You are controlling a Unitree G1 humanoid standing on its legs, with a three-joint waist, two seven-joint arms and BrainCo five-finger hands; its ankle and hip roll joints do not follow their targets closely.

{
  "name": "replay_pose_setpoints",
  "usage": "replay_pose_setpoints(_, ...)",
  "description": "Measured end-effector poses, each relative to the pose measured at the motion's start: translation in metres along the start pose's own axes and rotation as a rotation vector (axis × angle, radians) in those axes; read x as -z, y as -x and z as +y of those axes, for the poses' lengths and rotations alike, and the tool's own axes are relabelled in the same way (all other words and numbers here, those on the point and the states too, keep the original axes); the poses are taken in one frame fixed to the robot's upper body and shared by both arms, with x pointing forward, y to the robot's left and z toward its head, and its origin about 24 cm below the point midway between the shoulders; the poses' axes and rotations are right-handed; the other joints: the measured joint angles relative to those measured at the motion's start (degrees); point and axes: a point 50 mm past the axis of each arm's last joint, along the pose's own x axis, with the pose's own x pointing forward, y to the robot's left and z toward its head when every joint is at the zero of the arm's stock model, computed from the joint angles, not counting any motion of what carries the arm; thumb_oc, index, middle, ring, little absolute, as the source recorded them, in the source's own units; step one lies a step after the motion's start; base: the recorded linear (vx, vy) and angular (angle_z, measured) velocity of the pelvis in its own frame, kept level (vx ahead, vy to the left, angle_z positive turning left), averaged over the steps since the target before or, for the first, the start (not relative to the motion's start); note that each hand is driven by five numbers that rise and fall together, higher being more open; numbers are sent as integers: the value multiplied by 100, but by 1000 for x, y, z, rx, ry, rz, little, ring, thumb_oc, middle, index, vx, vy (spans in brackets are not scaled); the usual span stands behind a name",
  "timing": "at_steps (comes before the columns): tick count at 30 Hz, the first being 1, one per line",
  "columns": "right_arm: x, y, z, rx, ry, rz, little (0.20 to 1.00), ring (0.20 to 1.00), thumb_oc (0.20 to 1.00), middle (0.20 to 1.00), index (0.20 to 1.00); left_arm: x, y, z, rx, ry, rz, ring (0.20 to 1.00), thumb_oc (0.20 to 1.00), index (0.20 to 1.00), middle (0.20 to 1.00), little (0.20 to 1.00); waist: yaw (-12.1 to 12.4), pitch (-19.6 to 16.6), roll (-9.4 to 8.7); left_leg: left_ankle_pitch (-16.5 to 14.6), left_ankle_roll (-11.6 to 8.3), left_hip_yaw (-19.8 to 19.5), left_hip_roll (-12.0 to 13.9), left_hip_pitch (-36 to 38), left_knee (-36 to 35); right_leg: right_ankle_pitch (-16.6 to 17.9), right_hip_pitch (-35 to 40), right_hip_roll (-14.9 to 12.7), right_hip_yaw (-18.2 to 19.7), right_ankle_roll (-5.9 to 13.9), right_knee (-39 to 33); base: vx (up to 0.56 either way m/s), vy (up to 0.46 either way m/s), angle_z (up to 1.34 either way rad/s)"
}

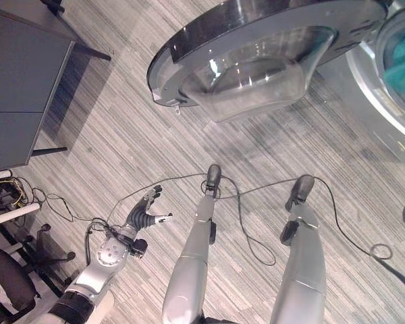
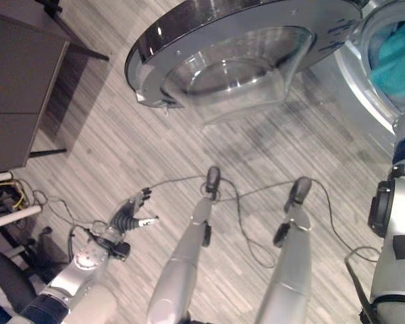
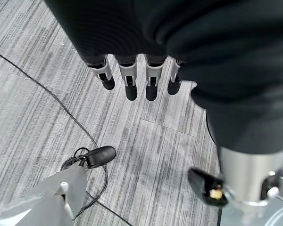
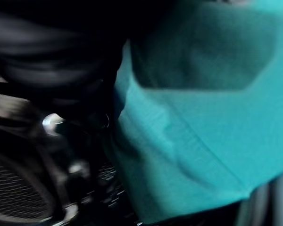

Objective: Grab the laundry basket,head to the washer,open it,put in the laundry and shut it.

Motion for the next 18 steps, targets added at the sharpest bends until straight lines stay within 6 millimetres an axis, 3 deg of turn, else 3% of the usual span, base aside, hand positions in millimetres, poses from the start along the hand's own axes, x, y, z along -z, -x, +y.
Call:
replay_pose_setpoints(2, -14, 2, 20, -36, -35, -59, 200, 200, 200, 200, 200, -2, -2, 3, -6, -8, -4, 1000, 1000, 1000, 1000, 1000, -25, 0, -2, -7, 11, 48, 43, 76, -13, 80, 119, 67, 27, 5, -174, -6, 0, -15)
replay_pose_setpoints(5, -10, 3, 15, 45, -39, -69, 200, 200, 200, 200, 200, -3, -2, 3, -10, -11, -9, 1000, 1000, 1000, 1000, 1000, -17, 0, -2, -14, 24, 117, 56, 114, -42, 125, 137, 85, 58, 12, -239, 6, 2, -10)
replay_pose_setpoints(6, -19, 0, 12, 114, -15, -102, 319, 319, 319, 319, 319, -4, -2, 4, -16, -14, -12, 1000, 1000, 1000, 1000, 1000, -6, 1, -3, -11, 28, 145, 41, 119, -41, 150, 143, 78, 92, 26, -272, 10, 4, -4)
replay_pose_setpoints(7, -18, 0, 8, 156, 1, -112, 319, 319, 319, 319, 319, -4, -2, 5, -22, -15, -10, 1000, 1000, 1000, 1000, 1000, 0, 1, -2, -6, 34, 147, 28, 122, -40, 159, 152, 71, 101, 39, -291, 0, 0, 0)
replay_pose_setpoints(8, -20, -1, 5, 192, 6, -117, 1000, 1000, 1000, 1000, 1000, -3, -1, 5, -23, -17, -9, 1000, 1000, 1000, 1000, 1000, 2, 1, -2, 6, 50, 148, 13, 120, -41, 174, 162, 65, 111, 53, -319, 20, 38, 2)
replay_pose_setpoints(10, -22, -5, -9, 284, 52, -116, 1000, 1000, 1000, 1000, 1000, -3, -1, 5, -13, -36, 0, 1000, 1000, 1000, 1000, 1000, -1, 1, -2, 14, 60, 150, -23, 127, -36, 200, 189, 29, 116, 78, -360, 26, 26, 5)
replay_pose_setpoints(13, -23, -6, -20, 357, -58, -74, 1000, 1000, 1000, 1000, 1000, -1, 0, 8, -20, -45, 14, 1000, 1000, 1000, 1000, 1000, -18, 1, -2, 13, 63, 162, -53, 141, -37, 217, 225, 8, 117, 102, -403, 5, 0, 2)
replay_pose_setpoints(18, -2, -2, -37, 427, -311, 20, 1000, 1000, 1000, 1000, 1000, 2, 1, 9, -25, -45, 41, 1000, 1000, 1000, 1000, 1000, -35, 0, -4, 5, 75, 167, -20, 158, -44, 257, 237, 50, 131, 89, -442, 2, -4, -4)
